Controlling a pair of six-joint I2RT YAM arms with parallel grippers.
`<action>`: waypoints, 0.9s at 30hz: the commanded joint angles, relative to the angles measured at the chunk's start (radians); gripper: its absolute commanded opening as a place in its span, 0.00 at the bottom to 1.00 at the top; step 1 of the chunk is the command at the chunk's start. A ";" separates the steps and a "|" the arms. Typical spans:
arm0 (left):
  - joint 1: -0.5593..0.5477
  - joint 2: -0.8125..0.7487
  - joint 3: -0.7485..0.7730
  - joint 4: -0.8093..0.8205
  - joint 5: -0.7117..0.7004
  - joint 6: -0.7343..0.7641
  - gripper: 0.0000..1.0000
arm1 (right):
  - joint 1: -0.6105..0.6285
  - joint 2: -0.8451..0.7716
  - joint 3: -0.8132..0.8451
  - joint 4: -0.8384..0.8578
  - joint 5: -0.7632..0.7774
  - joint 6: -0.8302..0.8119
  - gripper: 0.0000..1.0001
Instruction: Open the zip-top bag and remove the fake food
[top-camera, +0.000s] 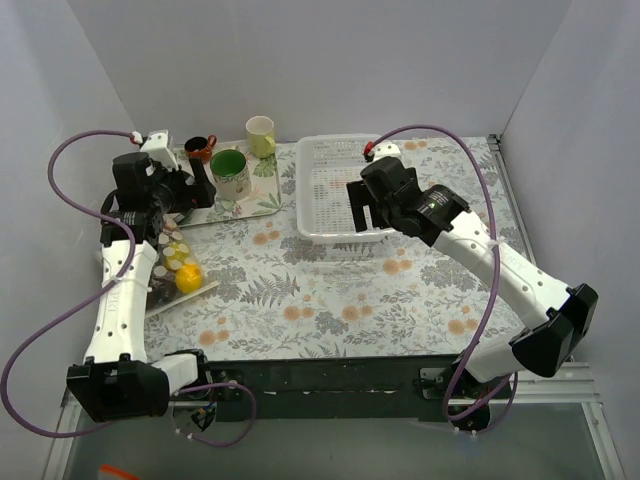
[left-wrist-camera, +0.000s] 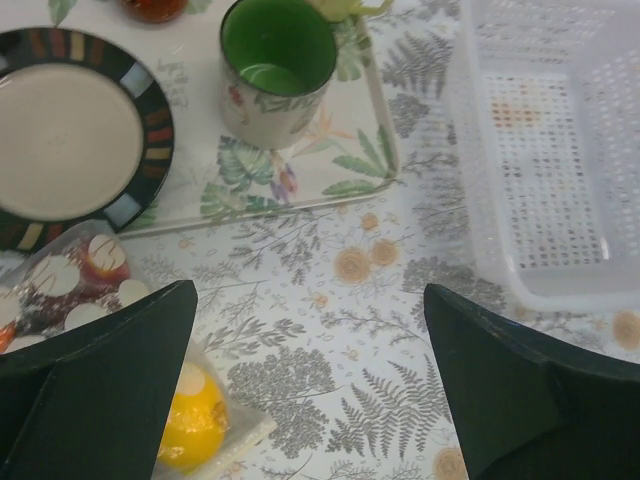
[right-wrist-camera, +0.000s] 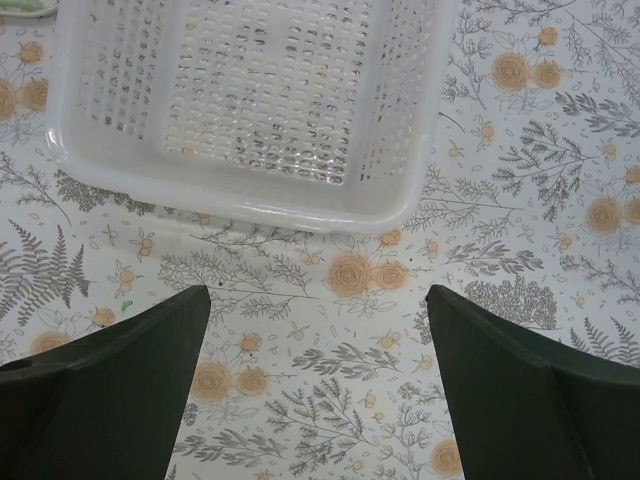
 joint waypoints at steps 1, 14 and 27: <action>0.003 -0.025 -0.086 0.068 -0.208 0.047 0.98 | 0.003 0.011 -0.011 0.092 0.023 -0.063 0.98; 0.453 -0.052 -0.197 0.118 -0.093 0.231 0.98 | -0.052 0.333 0.117 0.290 0.068 -0.158 0.98; 0.995 0.019 -0.293 -0.060 0.309 0.642 0.98 | -0.235 0.424 0.065 0.466 -0.118 -0.100 0.98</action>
